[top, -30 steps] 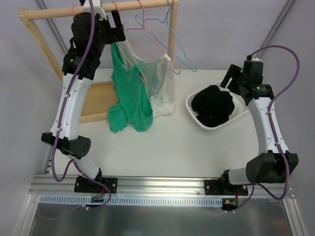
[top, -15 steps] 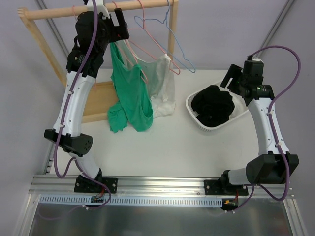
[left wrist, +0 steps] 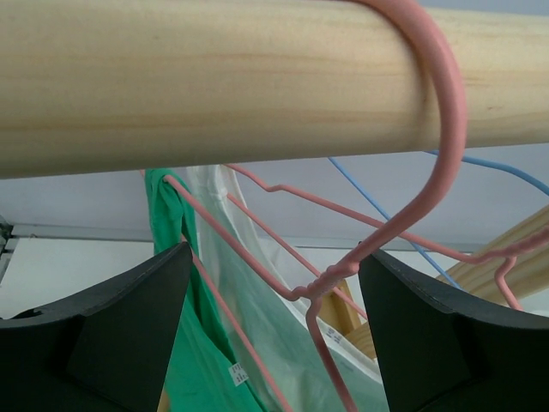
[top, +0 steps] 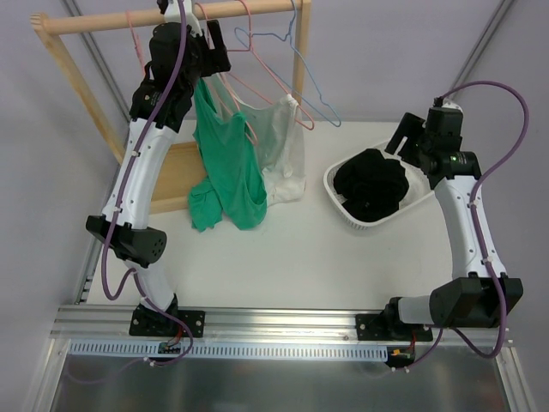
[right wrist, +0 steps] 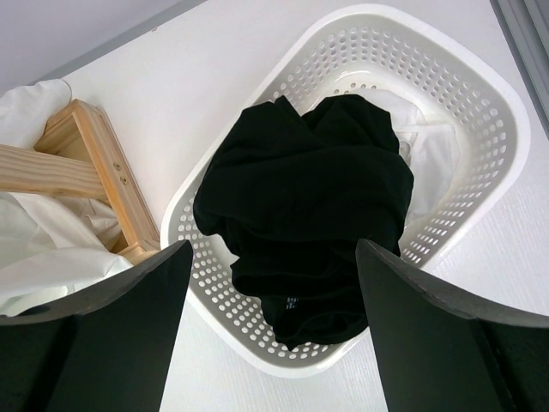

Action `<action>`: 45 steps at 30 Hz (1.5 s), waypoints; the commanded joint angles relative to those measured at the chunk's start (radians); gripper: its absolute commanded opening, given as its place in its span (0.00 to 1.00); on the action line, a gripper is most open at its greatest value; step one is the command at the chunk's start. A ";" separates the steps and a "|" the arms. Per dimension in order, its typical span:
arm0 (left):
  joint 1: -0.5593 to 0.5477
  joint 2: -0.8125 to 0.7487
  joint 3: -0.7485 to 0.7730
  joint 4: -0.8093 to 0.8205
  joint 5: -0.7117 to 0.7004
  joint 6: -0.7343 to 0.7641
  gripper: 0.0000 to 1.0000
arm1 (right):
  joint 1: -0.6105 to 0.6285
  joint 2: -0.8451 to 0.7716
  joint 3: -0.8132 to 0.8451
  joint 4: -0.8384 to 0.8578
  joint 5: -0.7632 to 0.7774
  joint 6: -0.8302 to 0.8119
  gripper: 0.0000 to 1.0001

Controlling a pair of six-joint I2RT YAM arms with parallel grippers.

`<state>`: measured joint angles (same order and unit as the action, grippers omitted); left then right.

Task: Remove the tank top from the hanger

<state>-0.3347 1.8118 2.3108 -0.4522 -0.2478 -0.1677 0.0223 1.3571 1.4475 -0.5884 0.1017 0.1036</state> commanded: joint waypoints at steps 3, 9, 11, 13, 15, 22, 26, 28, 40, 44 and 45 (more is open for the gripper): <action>-0.012 -0.005 -0.005 0.043 -0.068 -0.019 0.75 | 0.005 -0.059 -0.007 0.004 0.015 0.005 0.82; -0.017 -0.002 -0.014 0.044 -0.105 -0.030 0.45 | 0.005 -0.067 -0.006 0.001 0.009 0.001 0.82; -0.018 -0.002 -0.014 0.043 -0.119 -0.045 0.18 | 0.004 -0.069 -0.003 0.002 0.007 -0.002 0.82; -0.018 -0.005 -0.016 0.044 -0.123 -0.053 0.08 | 0.005 -0.070 0.001 0.002 0.006 -0.005 0.81; -0.017 -0.009 -0.013 0.044 -0.130 -0.056 0.03 | 0.005 -0.069 0.004 0.001 0.003 -0.005 0.82; -0.020 -0.028 -0.004 0.047 -0.157 -0.036 0.00 | 0.005 -0.075 -0.001 0.002 -0.007 -0.007 0.81; -0.020 -0.029 0.022 0.052 -0.157 -0.004 0.00 | 0.005 -0.079 -0.006 0.002 -0.017 -0.005 0.81; -0.020 -0.029 0.047 0.053 -0.162 0.005 0.00 | 0.004 -0.084 -0.007 0.001 -0.020 -0.005 0.81; -0.020 -0.088 0.096 0.073 -0.143 0.020 0.00 | 0.005 -0.105 -0.016 0.001 -0.046 -0.018 0.81; -0.020 -0.123 0.088 0.075 -0.130 0.028 0.00 | 0.007 -0.111 -0.024 0.002 -0.059 -0.015 0.81; -0.020 -0.143 0.076 0.075 -0.130 0.033 0.00 | 0.008 -0.115 -0.025 0.001 -0.065 -0.015 0.81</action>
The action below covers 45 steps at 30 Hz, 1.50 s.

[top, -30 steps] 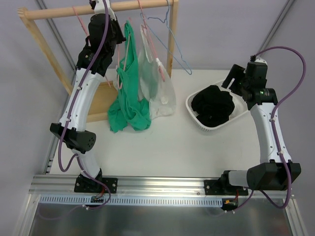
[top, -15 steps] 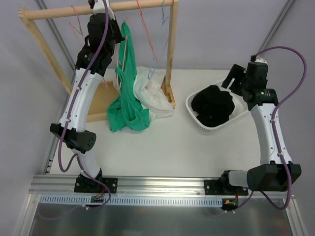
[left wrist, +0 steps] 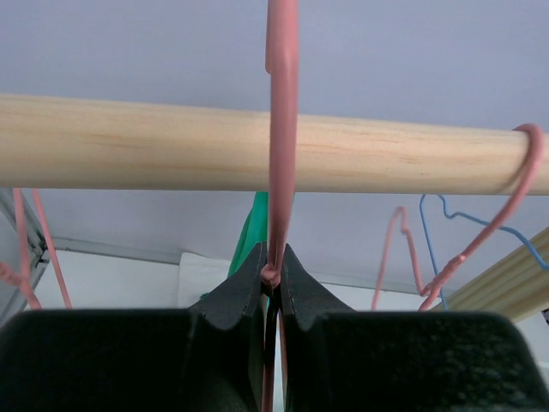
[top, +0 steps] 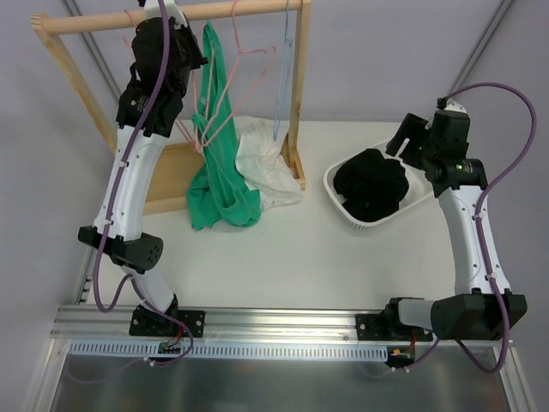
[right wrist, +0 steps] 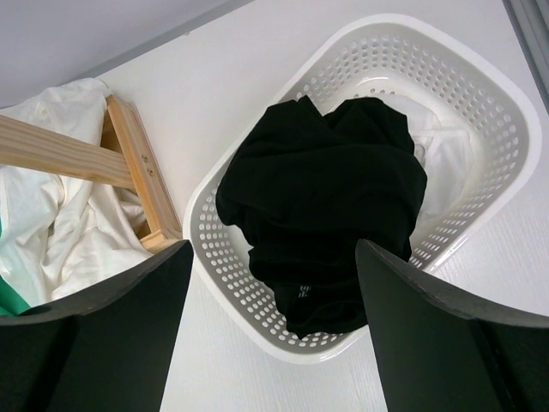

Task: Remove the tank top from the hanger

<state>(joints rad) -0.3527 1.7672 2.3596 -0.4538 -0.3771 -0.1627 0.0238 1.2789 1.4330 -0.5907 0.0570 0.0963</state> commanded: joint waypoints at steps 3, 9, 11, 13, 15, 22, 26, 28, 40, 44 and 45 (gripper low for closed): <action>-0.002 -0.132 0.006 0.075 -0.013 0.043 0.00 | 0.014 -0.036 -0.006 0.009 -0.084 -0.026 0.81; -0.002 -0.210 -0.077 0.076 -0.040 0.043 0.00 | 0.076 -0.073 -0.057 0.104 -0.241 -0.064 0.81; -0.002 -0.230 -0.105 0.076 -0.046 0.045 0.00 | 0.100 -0.088 -0.084 0.146 -0.269 -0.081 0.81; -0.002 -0.262 -0.126 0.076 -0.043 0.043 0.00 | 0.139 -0.099 -0.135 0.172 -0.286 -0.087 0.81; 0.000 -0.291 -0.138 0.076 -0.042 0.045 0.00 | 0.175 -0.116 -0.172 0.230 -0.298 -0.089 0.81; -0.006 -0.416 -0.247 0.075 -0.013 0.009 0.00 | 0.222 -0.142 -0.407 0.546 -0.365 0.019 0.82; -0.011 -0.483 -0.295 0.075 0.024 -0.011 0.00 | 0.251 -0.101 -0.491 0.705 -0.381 0.092 0.82; -0.011 -0.521 -0.319 0.075 0.055 -0.015 0.00 | 0.286 -0.075 -0.514 0.813 -0.375 0.092 0.82; -0.011 -0.782 -0.517 0.073 0.242 -0.084 0.00 | 0.485 0.169 -0.424 0.914 -0.316 0.049 0.83; -0.012 -0.841 -0.537 0.072 0.303 -0.098 0.00 | 0.522 0.256 -0.376 0.914 -0.296 0.030 0.83; -0.012 -0.857 -0.539 0.070 0.310 -0.112 0.00 | 0.536 0.275 -0.365 0.914 -0.286 0.028 0.83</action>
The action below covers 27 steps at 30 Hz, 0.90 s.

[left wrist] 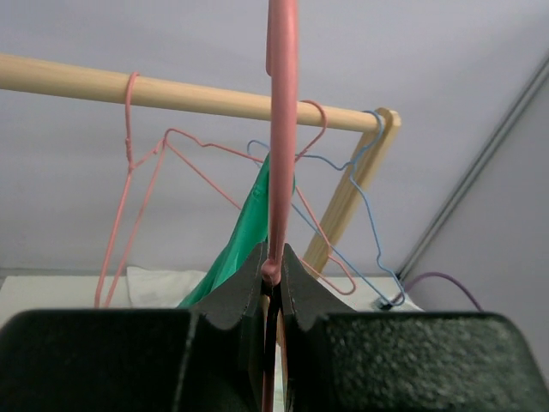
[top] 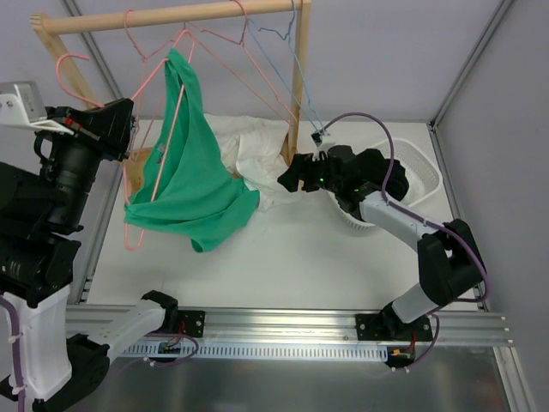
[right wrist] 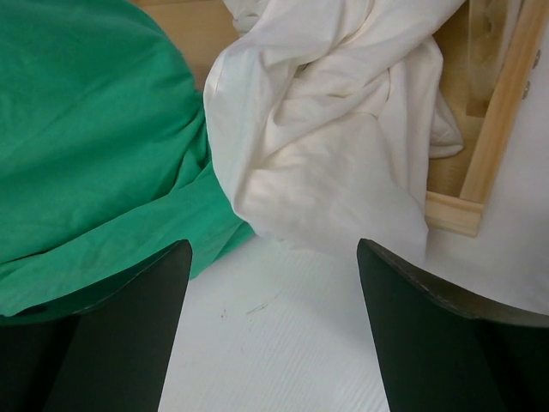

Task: Remove the tank top from the hanger

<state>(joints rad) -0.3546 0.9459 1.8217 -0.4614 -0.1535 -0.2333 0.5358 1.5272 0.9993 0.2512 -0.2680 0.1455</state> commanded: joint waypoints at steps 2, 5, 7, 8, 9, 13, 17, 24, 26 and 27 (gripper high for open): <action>-0.009 -0.051 -0.001 0.078 0.106 -0.049 0.00 | 0.033 0.077 0.096 0.079 0.053 -0.026 0.83; -0.009 -0.079 -0.012 0.075 0.100 -0.054 0.00 | 0.050 0.154 0.133 0.085 0.062 -0.018 0.83; -0.011 -0.093 -0.024 0.073 0.092 -0.054 0.00 | 0.059 0.192 0.177 0.085 0.061 -0.012 0.83; -0.011 -0.098 -0.024 0.072 0.091 -0.057 0.00 | 0.062 0.232 0.191 0.086 0.061 -0.009 0.83; -0.011 -0.101 -0.025 0.072 0.091 -0.061 0.00 | 0.070 0.250 0.223 0.085 0.062 -0.012 0.84; -0.009 -0.102 -0.019 0.067 0.088 -0.064 0.00 | 0.093 0.332 0.291 0.082 0.076 -0.035 0.85; -0.010 -0.099 -0.004 0.064 0.085 -0.057 0.00 | 0.121 0.399 0.361 0.047 0.124 -0.079 0.85; -0.009 -0.096 0.005 0.059 0.081 -0.051 0.00 | 0.144 0.508 0.490 -0.152 0.300 -0.133 0.82; -0.011 -0.098 0.001 0.058 0.078 -0.050 0.01 | 0.145 0.534 0.510 -0.194 0.308 -0.133 0.76; -0.011 -0.098 -0.001 0.058 0.077 -0.051 0.01 | 0.144 0.534 0.496 -0.199 0.306 -0.130 0.61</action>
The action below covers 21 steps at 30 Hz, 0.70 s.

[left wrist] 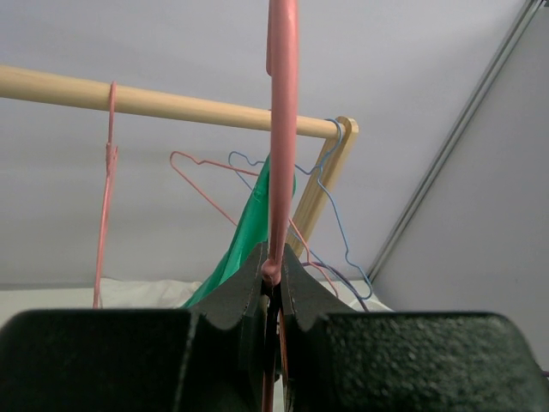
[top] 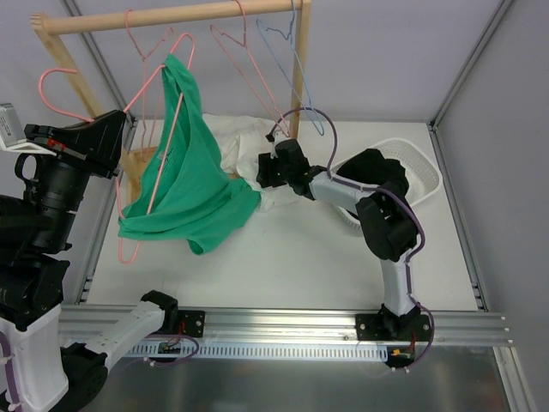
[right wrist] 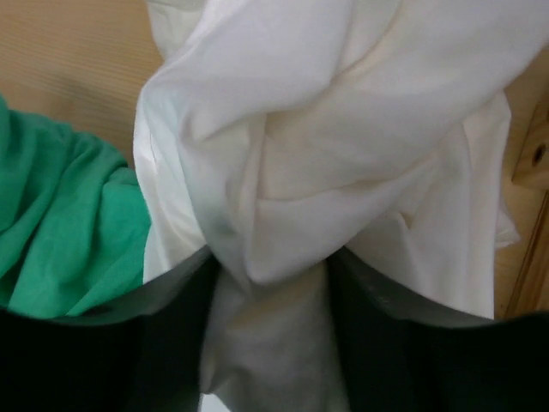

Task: Remove the tank top from the hanger

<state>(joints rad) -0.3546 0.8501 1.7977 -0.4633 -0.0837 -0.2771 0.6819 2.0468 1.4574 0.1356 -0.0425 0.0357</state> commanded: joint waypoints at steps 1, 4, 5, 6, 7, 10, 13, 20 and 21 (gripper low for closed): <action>-0.011 -0.003 0.022 0.060 0.007 -0.007 0.01 | -0.002 0.015 0.029 -0.083 0.079 -0.017 0.50; -0.010 -0.005 0.014 0.060 0.007 -0.013 0.00 | -0.004 0.003 -0.006 -0.082 0.076 0.001 0.11; -0.011 -0.008 0.012 0.060 0.007 -0.014 0.00 | -0.004 -0.002 -0.014 -0.082 0.073 0.004 0.04; -0.011 -0.009 0.009 0.060 0.007 -0.020 0.00 | -0.004 -0.013 -0.022 -0.079 0.063 0.013 0.00; -0.011 -0.009 0.009 0.060 0.009 -0.023 0.00 | -0.004 -0.023 -0.028 -0.068 0.053 0.018 0.00; -0.011 -0.013 0.002 0.060 0.015 -0.028 0.00 | -0.010 -0.075 -0.074 0.008 -0.034 0.052 0.00; -0.011 -0.016 -0.001 0.060 0.016 -0.031 0.00 | -0.027 -0.140 -0.135 0.136 -0.138 0.154 0.00; -0.011 0.000 0.009 0.061 -0.001 -0.008 0.00 | -0.038 -0.282 -0.284 0.432 -0.235 0.384 0.00; -0.011 0.003 0.011 0.060 -0.002 -0.004 0.00 | -0.039 -0.298 -0.290 0.446 -0.240 0.394 0.00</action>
<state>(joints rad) -0.3546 0.8486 1.7920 -0.4641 -0.0841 -0.2844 0.6411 1.8606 1.1801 0.3920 -0.2119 0.3096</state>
